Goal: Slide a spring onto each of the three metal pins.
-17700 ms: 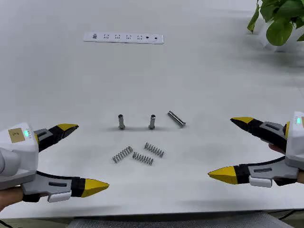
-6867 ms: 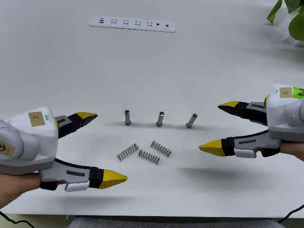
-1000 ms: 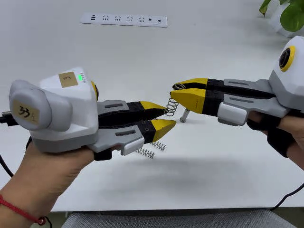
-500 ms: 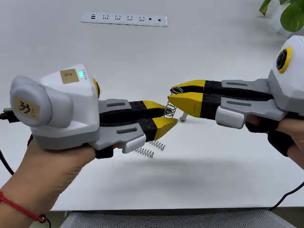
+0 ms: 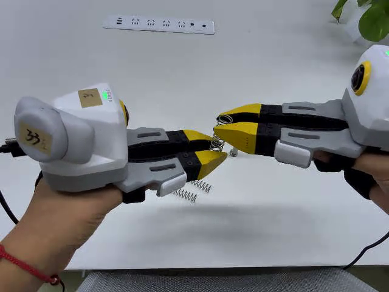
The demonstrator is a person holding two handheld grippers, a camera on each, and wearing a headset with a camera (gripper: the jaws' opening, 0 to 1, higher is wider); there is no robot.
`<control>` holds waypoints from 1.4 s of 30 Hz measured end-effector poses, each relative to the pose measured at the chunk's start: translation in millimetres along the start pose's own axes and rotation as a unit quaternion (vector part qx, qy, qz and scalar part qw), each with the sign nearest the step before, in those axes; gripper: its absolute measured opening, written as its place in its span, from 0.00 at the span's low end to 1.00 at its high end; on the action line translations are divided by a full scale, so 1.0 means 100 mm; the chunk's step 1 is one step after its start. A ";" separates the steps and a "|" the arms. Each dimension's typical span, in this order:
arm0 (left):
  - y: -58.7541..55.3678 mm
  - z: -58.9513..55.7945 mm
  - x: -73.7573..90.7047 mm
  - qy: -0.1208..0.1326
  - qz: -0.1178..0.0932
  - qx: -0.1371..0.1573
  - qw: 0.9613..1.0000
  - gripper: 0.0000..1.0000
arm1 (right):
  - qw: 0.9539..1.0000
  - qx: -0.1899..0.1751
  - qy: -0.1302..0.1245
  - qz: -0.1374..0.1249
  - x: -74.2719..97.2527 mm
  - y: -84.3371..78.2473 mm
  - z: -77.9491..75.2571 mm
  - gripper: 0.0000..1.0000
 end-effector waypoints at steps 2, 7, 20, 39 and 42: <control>0.00 0.00 0.00 -0.001 0.000 -0.002 1.000 0.11 | 1.000 0.005 0.003 0.006 0.00 0.01 0.00 0.12; 0.00 0.00 0.00 -0.005 0.004 -0.008 1.000 0.10 | 0.998 0.041 0.017 0.052 0.01 -0.01 0.03 0.23; -0.05 -0.04 -0.03 -0.016 0.043 -0.039 0.998 0.10 | 0.925 0.230 0.127 0.275 0.00 0.21 0.09 0.26; -0.08 -0.06 -0.05 -0.020 0.050 -0.050 0.997 0.10 | 0.820 0.321 0.203 0.429 -0.25 0.05 0.14 0.17; -0.09 -0.07 -0.05 -0.021 0.050 -0.051 0.997 0.10 | 0.820 0.317 0.207 0.429 -0.27 0.04 0.15 0.17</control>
Point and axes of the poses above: the centre of the closed fingertips' face, and the gripper's own axes: x roughly backward along the fingers, z roughly to its left, y roughly out of its top, the point moved 6 cm from there along x, roughly backward along the fingers, and after that the axes turned 3 degrees about -y, right-handed, at the moved point
